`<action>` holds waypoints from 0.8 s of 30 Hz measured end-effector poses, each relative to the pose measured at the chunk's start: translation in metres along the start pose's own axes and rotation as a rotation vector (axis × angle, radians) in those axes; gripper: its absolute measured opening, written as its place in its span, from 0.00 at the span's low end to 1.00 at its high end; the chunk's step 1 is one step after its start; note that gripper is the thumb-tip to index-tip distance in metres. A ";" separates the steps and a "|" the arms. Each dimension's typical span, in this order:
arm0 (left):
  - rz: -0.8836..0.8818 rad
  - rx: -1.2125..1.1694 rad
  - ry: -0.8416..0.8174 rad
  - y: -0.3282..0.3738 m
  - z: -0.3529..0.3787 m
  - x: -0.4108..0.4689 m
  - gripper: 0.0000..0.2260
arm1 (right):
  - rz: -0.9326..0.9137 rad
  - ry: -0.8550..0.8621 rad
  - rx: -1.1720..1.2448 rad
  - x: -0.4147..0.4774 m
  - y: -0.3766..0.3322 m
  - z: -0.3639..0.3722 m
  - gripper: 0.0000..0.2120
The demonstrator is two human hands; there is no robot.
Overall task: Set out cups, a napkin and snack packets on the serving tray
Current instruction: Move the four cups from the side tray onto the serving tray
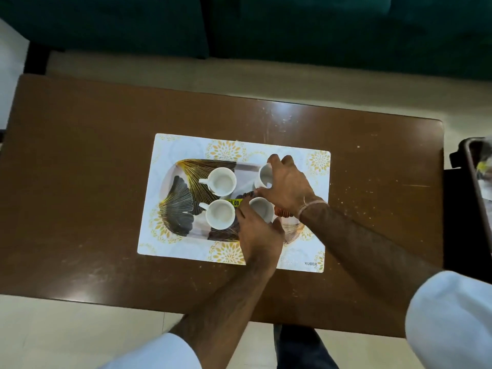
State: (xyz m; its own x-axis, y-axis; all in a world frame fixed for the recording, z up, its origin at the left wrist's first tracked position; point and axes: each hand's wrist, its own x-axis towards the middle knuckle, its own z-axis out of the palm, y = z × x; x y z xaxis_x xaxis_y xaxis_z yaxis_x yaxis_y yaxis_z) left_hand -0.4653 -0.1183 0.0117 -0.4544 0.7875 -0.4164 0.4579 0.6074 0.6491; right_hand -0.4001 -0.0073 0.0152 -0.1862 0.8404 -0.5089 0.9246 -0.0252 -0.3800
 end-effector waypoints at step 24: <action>0.585 0.594 -0.273 -0.045 -0.101 0.109 0.20 | -0.190 0.012 -0.210 -0.035 0.003 0.029 0.22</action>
State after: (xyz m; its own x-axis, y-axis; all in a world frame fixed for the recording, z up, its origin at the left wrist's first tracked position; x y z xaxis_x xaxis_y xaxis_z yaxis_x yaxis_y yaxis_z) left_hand -0.6131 -0.0703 0.0016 0.1418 0.9409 -0.3075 0.9168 -0.0077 0.3993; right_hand -0.4010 -0.0523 0.0093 -0.3601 0.8257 -0.4342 0.9223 0.2451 -0.2987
